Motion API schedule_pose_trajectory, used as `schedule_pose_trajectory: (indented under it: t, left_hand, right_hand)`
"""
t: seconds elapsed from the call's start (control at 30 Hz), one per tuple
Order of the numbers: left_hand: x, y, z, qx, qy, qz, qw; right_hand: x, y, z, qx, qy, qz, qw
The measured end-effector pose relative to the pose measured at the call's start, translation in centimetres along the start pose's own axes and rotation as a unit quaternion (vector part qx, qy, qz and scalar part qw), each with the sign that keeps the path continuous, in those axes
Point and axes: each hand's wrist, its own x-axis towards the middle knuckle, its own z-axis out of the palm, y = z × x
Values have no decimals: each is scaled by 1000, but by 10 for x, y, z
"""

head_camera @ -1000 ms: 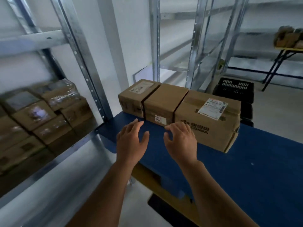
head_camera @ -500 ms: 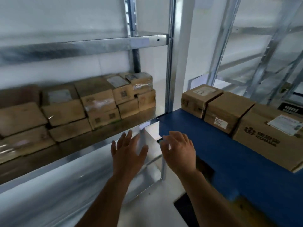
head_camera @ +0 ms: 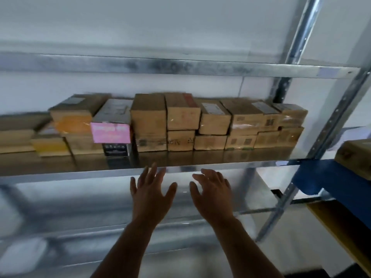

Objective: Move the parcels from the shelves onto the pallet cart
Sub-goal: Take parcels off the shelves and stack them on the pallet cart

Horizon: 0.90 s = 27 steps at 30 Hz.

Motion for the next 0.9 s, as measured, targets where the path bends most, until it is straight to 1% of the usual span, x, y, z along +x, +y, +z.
schedule_pose_trajectory:
  t: [0.13, 0.27, 0.33, 0.43, 0.5, 0.6, 0.67, 0.77, 0.83, 0.87, 0.9]
  left_hand:
    - [-16, -68, -45, 27, 31, -77, 996]
    - [-34, -123, -76, 27, 64, -147, 987]
    - [-40, -146, -84, 27, 76, -168, 983]
    - [-41, -175, -89, 23, 96, -189, 977]
    - [-32, -194, -92, 33, 102, -195, 975]
    - [-6, -222, -99, 46, 89, -202, 974]
    - [22, -240, -109, 63, 82, -199, 974]
    - [75, -260, -126, 81, 75, -184, 977]
    - [110, -268, -136, 81, 80, -158, 981]
    - [127, -271, -139, 80, 87, -144, 983]
    - [142, -275, -143, 80, 93, -133, 983]
  right_hand:
    - [5, -74, 34, 34, -34, -56, 997]
    - [10, -132, 71, 63, -78, -115, 988]
    - [13, -154, 89, 66, -102, -138, 983]
    - [23, -178, 115, 74, -113, -163, 977]
    - [36, -191, 132, 82, -124, -172, 974]
    - [67, -207, 157, 107, -119, -179, 971]
    - [97, -217, 170, 112, -89, -178, 974]
    - [148, -228, 182, 82, -59, -161, 982]
    - [185, -232, 187, 75, -14, -156, 985]
    - [202, -234, 189, 65, -6, -153, 986]
    - [219, -237, 191, 47, -17, -146, 988]
